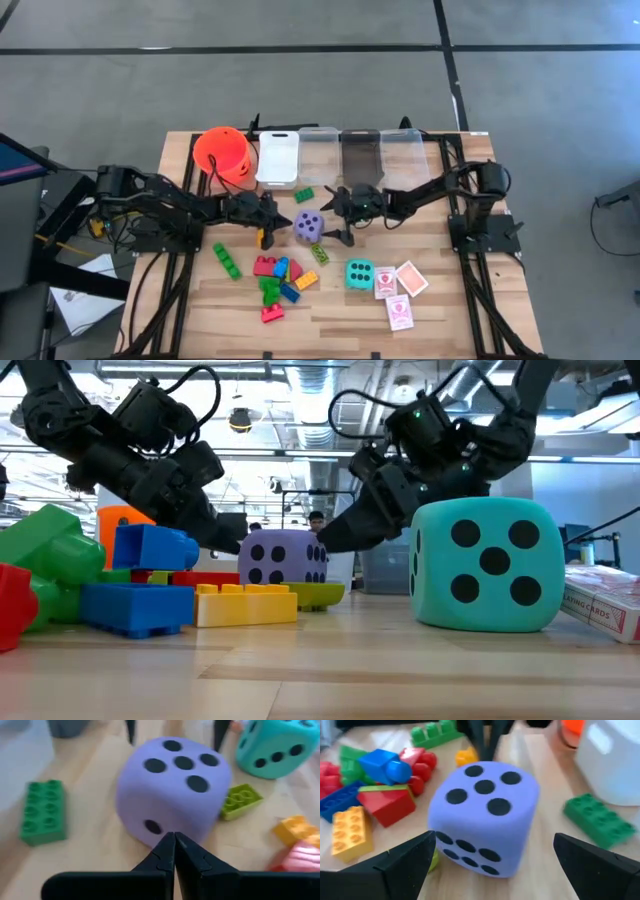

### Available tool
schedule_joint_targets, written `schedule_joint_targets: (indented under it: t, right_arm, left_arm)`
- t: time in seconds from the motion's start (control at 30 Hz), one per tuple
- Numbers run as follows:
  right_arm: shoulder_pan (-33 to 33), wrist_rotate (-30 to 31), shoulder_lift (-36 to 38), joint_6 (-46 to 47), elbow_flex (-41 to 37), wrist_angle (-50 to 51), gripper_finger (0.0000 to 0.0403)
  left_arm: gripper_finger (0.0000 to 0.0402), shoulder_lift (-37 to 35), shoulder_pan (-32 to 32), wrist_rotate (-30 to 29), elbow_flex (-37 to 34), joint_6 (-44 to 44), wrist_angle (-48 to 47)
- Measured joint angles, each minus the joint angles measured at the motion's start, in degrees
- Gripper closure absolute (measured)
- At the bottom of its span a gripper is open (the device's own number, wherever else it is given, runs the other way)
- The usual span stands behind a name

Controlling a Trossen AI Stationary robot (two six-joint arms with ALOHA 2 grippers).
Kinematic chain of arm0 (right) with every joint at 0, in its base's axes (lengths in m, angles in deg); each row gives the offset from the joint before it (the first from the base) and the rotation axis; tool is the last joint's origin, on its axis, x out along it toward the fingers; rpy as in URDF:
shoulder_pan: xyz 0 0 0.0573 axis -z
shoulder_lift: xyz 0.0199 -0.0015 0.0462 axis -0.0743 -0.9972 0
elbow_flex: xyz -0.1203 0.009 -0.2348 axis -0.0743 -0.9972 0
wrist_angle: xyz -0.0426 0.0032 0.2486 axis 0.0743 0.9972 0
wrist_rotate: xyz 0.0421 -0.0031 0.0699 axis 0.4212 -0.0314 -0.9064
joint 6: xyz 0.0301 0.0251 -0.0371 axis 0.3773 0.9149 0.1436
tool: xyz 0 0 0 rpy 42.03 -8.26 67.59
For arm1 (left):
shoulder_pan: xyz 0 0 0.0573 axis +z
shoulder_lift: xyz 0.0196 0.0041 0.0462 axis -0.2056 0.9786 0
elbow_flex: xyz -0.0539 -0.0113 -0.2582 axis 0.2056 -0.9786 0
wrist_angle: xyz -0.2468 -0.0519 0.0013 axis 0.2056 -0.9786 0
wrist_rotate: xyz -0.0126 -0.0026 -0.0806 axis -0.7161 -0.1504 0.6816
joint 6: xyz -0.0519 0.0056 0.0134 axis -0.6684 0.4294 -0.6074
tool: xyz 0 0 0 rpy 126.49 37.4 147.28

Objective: Pick & Place Toys
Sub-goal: Put the purple dice into the left transparent bin

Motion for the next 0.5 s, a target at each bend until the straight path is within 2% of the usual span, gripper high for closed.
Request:
schedule_joint_targets:
  t: [0.1,0.23,0.37,0.5]
  right_arm:
    - [-1.0,4.4,1.6,-1.1,0.0,1.5,0.0003]
    - [-1.7,8.1,3.5,-1.4,0.0,3.0,0.0003]
    - [-1.6,8.6,4.6,-0.7,0.0,4.0,0.0003]
    - [-1.1,8.8,5.6,0.1,0.0,6.2,0.0003]
  left_arm:
    - [0.0402,0.0,0.0,3.2,0.0,-0.8,0.4]
    - [0.0402,0.0,0.0,4.3,0.1,-1.0,2.3]
    - [0.0402,0.0,-0.4,6.5,1.2,-1.1,1.6]
    - [0.0402,-0.1,-0.2,6.1,1.4,-1.1,-0.4]
